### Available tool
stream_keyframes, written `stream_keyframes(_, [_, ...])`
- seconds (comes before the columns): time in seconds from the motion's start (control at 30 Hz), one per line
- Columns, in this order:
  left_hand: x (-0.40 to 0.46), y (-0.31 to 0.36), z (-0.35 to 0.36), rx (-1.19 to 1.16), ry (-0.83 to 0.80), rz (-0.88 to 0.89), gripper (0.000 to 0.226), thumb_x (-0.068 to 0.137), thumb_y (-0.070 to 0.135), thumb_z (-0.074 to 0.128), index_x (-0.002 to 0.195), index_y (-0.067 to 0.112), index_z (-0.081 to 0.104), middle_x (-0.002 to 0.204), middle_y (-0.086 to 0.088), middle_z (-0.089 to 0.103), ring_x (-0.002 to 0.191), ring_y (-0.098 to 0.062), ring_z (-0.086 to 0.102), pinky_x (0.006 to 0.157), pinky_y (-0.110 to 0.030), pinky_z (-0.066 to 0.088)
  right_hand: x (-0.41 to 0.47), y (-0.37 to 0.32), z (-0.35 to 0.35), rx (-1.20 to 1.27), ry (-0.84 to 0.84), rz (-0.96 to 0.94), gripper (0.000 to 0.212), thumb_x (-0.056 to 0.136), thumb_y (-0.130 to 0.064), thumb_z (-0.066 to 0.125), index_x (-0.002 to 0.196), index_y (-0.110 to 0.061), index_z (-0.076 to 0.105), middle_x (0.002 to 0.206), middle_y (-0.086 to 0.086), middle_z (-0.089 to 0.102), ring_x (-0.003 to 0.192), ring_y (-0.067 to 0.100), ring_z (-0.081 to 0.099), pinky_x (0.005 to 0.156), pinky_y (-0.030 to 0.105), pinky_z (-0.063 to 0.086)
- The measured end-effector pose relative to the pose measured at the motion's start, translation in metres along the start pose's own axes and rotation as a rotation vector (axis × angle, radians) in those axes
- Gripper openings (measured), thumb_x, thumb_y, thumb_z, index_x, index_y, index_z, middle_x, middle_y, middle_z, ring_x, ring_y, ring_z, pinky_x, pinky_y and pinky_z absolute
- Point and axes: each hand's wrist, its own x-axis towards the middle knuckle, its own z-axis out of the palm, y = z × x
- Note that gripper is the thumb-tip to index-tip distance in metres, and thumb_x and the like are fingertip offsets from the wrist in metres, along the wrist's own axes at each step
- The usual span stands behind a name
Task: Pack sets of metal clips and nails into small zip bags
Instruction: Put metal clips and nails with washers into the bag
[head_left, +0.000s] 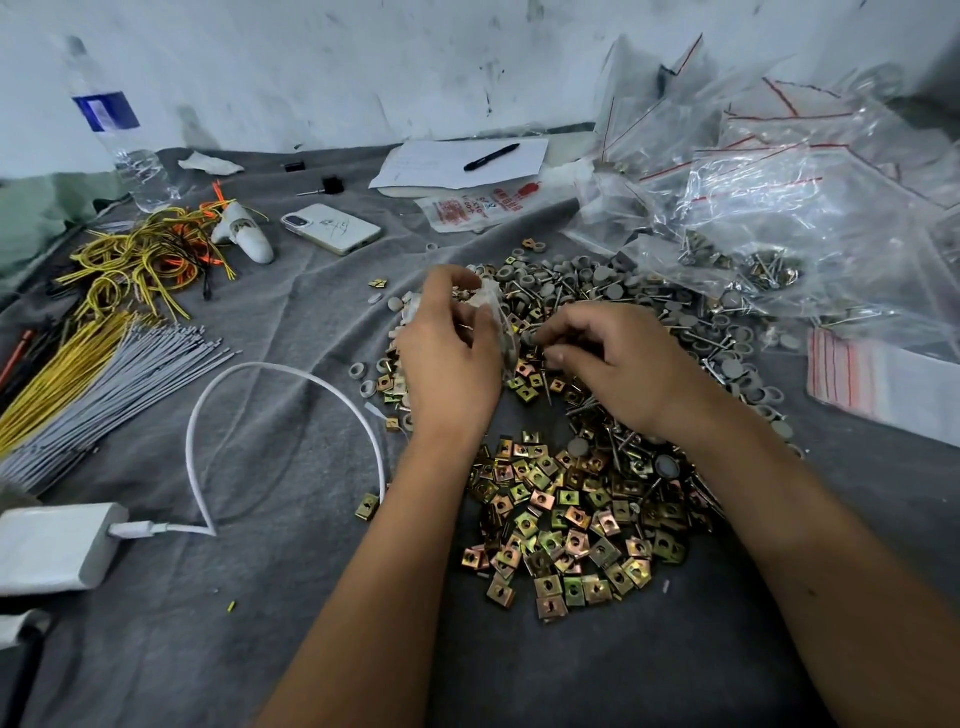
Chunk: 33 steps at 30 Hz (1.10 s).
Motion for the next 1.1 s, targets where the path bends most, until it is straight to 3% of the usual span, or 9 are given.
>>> stream_keyframes(0.1, [0.000, -0.001, 0.000, -0.028, 0.050, -0.027, 0.018, 0.096, 0.007, 0.060, 0.102, 0.024, 0.058, 0.068, 0.005, 0.065, 0.056, -0.010, 0.063, 0.056, -0.036, 0.053, 0.001, 0.003, 0.002, -0.084, -0.027, 0.005, 0.008, 0.097, -0.020, 0.068, 0.102, -0.022, 0.075, 0.086, -0.025, 0.061, 0.079, -0.014, 0.059, 0.067, 0.001, 0.038])
stream_keyframes(0.2, [0.002, -0.001, -0.002, -0.058, 0.088, -0.079, 0.016, 0.095, 0.004, 0.058, 0.101, 0.019, 0.059, 0.073, 0.001, 0.067, 0.061, -0.023, 0.066, 0.060, -0.047, 0.056, 0.002, 0.005, 0.006, -0.217, -0.027, -0.020, 0.013, 0.095, -0.032, 0.071, 0.090, -0.021, 0.075, 0.077, -0.016, 0.062, 0.069, 0.000, 0.059, 0.063, 0.017, 0.041])
stream_keyframes(0.27, [0.002, -0.002, -0.002, -0.068, 0.095, -0.106, 0.015, 0.094, 0.005, 0.057, 0.101, 0.018, 0.059, 0.075, -0.002, 0.069, 0.063, -0.027, 0.066, 0.062, -0.050, 0.056, 0.003, 0.002, 0.009, -0.303, 0.012, -0.067, 0.012, 0.092, -0.033, 0.074, 0.097, -0.021, 0.074, 0.083, -0.013, 0.059, 0.079, 0.008, 0.059, 0.070, 0.025, 0.044])
stream_keyframes(0.37, [0.003, -0.001, -0.002, -0.077, 0.087, -0.125, 0.013, 0.095, 0.006, 0.059, 0.100, 0.018, 0.059, 0.077, -0.003, 0.070, 0.064, -0.028, 0.067, 0.063, -0.052, 0.056, 0.007, -0.002, 0.017, -0.437, -0.023, -0.122, 0.029, 0.094, -0.028, 0.071, 0.121, -0.019, 0.070, 0.104, 0.000, 0.059, 0.104, 0.019, 0.054, 0.086, 0.035, 0.048])
stream_keyframes(0.47, [0.003, -0.002, -0.002, -0.084, 0.085, -0.141, 0.012, 0.096, 0.007, 0.060, 0.098, 0.019, 0.060, 0.077, -0.003, 0.071, 0.065, -0.026, 0.067, 0.063, -0.051, 0.057, 0.012, -0.003, 0.022, -0.492, -0.068, -0.109, 0.030, 0.094, -0.028, 0.071, 0.120, -0.013, 0.069, 0.109, 0.005, 0.057, 0.110, 0.024, 0.054, 0.092, 0.041, 0.049])
stream_keyframes(0.73, [0.005, -0.004, -0.002, -0.122, 0.032, -0.216, 0.012, 0.086, 0.007, 0.071, 0.092, 0.017, 0.071, 0.065, 0.007, 0.067, 0.063, -0.010, 0.066, 0.064, -0.027, 0.055, 0.008, 0.003, 0.019, -0.424, -0.030, -0.110, 0.016, 0.099, -0.019, 0.063, 0.109, -0.007, 0.067, 0.107, 0.003, 0.056, 0.108, 0.020, 0.051, 0.092, 0.030, 0.042])
stream_keyframes(0.87, [0.004, -0.003, -0.001, -0.107, -0.061, -0.193, 0.014, 0.085, 0.002, 0.075, 0.089, 0.015, 0.076, 0.056, 0.015, 0.063, 0.054, 0.003, 0.059, 0.056, -0.011, 0.046, 0.006, -0.010, 0.011, -0.154, 0.234, -0.171, 0.007, 0.100, -0.010, 0.060, 0.104, -0.006, 0.063, 0.101, -0.003, 0.056, 0.093, 0.012, 0.054, 0.082, 0.016, 0.043])
stream_keyframes(1.0, [0.004, -0.001, -0.002, -0.087, -0.139, -0.175, 0.007, 0.087, 0.006, 0.078, 0.090, 0.012, 0.080, 0.065, -0.007, 0.068, 0.057, -0.011, 0.059, 0.058, -0.024, 0.050, 0.001, -0.019, 0.014, -0.046, 0.161, -0.237, 0.003, 0.103, -0.009, 0.054, 0.106, -0.009, 0.055, 0.080, -0.019, 0.053, 0.071, -0.003, 0.055, 0.066, 0.011, 0.038])
stream_keyframes(1.1, [0.005, -0.002, -0.003, -0.167, -0.125, -0.214, 0.006, 0.088, 0.007, 0.077, 0.087, 0.012, 0.080, 0.066, -0.017, 0.069, 0.055, -0.018, 0.059, 0.058, -0.029, 0.050, 0.001, -0.013, 0.017, -0.114, 0.069, -0.182, 0.003, 0.106, -0.012, 0.048, 0.108, -0.012, 0.050, 0.076, -0.014, 0.055, 0.065, 0.000, 0.057, 0.060, 0.025, 0.043])
